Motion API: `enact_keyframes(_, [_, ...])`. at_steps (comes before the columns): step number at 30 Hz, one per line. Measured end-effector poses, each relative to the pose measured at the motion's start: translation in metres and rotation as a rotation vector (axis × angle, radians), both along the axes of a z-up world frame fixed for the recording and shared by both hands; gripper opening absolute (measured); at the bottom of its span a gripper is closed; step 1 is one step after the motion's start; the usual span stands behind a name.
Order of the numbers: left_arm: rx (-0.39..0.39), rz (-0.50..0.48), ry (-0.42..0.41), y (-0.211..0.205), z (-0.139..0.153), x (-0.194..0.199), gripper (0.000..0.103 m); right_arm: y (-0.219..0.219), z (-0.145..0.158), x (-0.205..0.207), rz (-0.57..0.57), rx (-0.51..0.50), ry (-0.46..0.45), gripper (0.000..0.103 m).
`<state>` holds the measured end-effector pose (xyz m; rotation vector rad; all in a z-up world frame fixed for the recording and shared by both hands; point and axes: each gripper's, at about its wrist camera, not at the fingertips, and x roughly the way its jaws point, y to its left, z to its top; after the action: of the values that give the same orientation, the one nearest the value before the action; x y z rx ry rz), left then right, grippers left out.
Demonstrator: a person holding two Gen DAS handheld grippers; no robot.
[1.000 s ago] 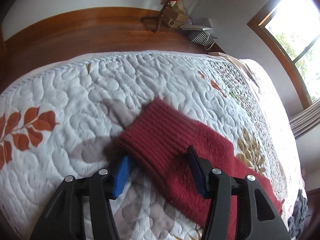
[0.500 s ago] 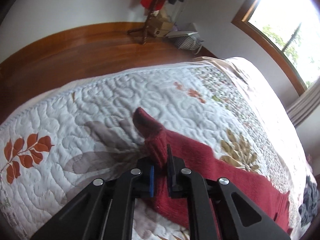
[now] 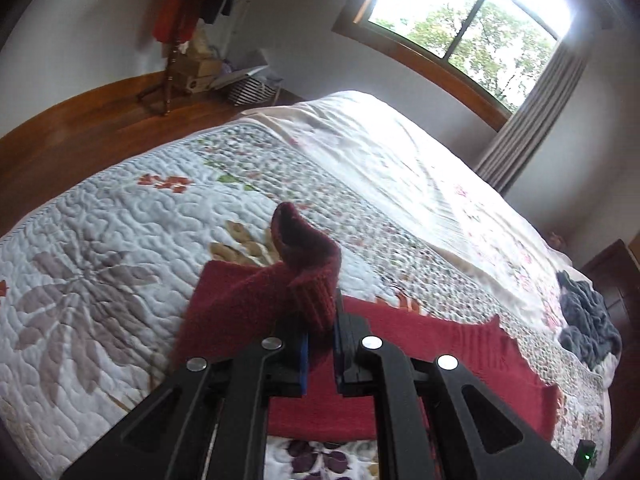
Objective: Fold small clothes
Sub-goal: 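Fold the held sleeve across the sweater body with the left tool and release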
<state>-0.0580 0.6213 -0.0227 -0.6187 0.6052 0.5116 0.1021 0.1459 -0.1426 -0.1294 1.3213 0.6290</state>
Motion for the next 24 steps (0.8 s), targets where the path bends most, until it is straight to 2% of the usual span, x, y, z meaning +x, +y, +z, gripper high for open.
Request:
enact_keyframes(8, [-0.017,-0.185,-0.019,-0.091,-0.004,0.067,0.009,-0.034,0.015,-0.001,-0.042,0.035,-0.012,0.063])
enact_keyframes(18, [-0.044,-0.292,0.010,-0.163,-0.030,0.122,0.008,-0.063,0.016,0.004,-0.091,0.051,-0.014,0.063])
enact_keyframes(24, [-0.068,-0.363,0.023,-0.208,-0.045,0.139,0.008,-0.070,0.014,0.007,-0.108,0.064,-0.005,0.063])
